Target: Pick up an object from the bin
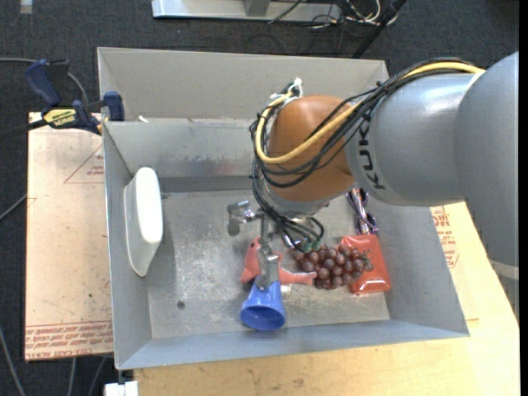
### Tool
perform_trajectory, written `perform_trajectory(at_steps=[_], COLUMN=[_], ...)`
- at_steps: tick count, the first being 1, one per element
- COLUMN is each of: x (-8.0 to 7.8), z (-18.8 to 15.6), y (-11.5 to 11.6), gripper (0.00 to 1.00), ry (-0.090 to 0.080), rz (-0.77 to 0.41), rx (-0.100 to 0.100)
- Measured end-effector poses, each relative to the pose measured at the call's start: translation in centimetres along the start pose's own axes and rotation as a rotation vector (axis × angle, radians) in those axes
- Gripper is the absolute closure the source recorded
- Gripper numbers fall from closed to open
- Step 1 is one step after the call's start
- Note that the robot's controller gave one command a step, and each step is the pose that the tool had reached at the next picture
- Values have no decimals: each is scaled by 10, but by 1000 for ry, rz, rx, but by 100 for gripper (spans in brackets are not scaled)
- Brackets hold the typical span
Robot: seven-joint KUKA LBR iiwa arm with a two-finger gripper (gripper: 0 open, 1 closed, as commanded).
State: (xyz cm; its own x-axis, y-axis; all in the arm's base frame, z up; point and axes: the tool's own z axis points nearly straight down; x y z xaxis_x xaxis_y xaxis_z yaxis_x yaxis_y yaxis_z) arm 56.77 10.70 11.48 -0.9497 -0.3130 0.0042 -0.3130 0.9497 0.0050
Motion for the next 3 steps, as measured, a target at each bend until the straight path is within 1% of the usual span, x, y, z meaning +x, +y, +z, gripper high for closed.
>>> perform_trajectory(at_steps=[1,2,3], x=[19,33,33], z=[6,44,44], y=[-21,-51,-51], gripper=[0,100,100], ry=[-16,-5,-5], rz=[-5,-350,-350], rx=[7,0,0])
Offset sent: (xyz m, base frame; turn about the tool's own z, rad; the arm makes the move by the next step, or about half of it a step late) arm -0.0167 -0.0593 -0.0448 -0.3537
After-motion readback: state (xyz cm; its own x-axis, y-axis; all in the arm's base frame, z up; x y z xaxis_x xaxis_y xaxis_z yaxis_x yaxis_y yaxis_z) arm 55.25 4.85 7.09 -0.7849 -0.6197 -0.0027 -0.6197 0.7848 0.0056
